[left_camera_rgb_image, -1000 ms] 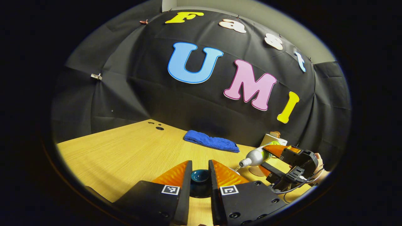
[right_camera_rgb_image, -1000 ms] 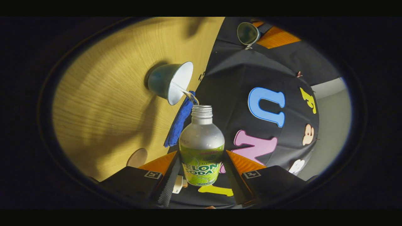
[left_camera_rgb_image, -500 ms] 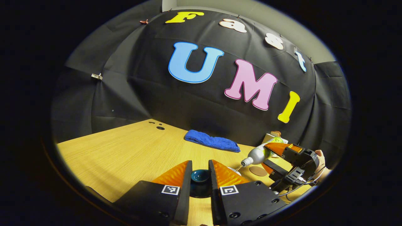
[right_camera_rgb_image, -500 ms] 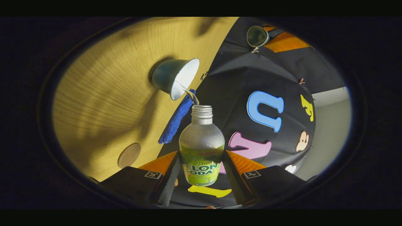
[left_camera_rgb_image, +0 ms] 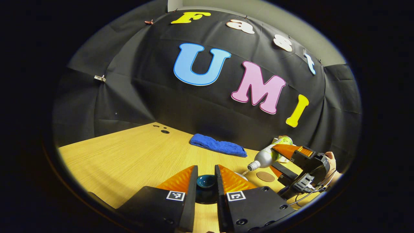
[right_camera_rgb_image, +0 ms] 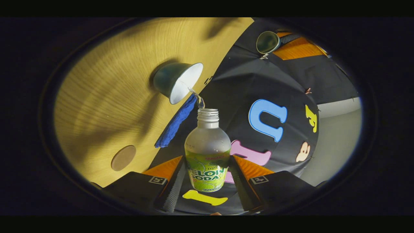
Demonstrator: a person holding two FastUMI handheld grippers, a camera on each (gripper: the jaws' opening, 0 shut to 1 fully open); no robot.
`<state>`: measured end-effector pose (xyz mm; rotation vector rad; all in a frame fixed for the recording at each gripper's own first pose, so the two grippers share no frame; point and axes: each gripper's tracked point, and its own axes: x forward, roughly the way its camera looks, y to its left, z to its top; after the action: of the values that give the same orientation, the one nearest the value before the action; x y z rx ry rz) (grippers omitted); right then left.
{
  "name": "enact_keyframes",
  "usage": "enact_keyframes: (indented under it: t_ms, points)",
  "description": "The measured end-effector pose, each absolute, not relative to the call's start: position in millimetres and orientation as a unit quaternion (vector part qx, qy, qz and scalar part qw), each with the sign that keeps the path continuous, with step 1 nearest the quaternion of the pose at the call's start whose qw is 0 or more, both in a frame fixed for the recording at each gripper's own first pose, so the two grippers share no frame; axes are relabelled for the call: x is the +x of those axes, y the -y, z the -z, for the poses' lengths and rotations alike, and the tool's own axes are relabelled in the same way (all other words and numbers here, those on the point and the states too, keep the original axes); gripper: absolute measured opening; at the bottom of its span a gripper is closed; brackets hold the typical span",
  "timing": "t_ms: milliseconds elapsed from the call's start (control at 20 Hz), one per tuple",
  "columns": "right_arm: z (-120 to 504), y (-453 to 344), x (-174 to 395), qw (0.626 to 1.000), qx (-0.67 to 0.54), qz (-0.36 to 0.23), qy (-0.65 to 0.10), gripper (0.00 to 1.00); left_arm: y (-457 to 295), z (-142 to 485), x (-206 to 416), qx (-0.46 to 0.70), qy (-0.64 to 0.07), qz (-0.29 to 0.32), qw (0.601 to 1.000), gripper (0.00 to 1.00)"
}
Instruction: Open the teacup lid with one hand, grasp the water bottle and pour water into the teacup with the other hand; after pouring, place the water bottle on the coaster and then close the teacup lid.
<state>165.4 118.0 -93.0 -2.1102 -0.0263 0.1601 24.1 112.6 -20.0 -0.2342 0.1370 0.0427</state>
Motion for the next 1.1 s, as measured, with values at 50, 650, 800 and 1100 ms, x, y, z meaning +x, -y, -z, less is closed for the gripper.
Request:
enact_keyframes:
  t_ms: [50, 650, 800, 1100]
  points:
    - [89, -119, 166, 0.481, -0.875, -0.062, 0.017, 0.78, -113, 20, 23, -0.117, -0.068, -0.021, 0.991, 0.33]
    - [73, -136, 168, 0.422, -0.902, -0.056, 0.069, 0.78, -116, 19, 22, -0.120, -0.066, -0.023, 0.990, 0.35]
    - [70, -138, 169, 0.416, -0.905, -0.055, 0.074, 0.78, -116, 17, 22, -0.121, -0.065, -0.024, 0.990, 0.35]
    - [70, -141, 171, 0.409, -0.907, -0.056, 0.078, 0.78, -119, 17, 22, -0.123, -0.064, -0.025, 0.990, 0.35]
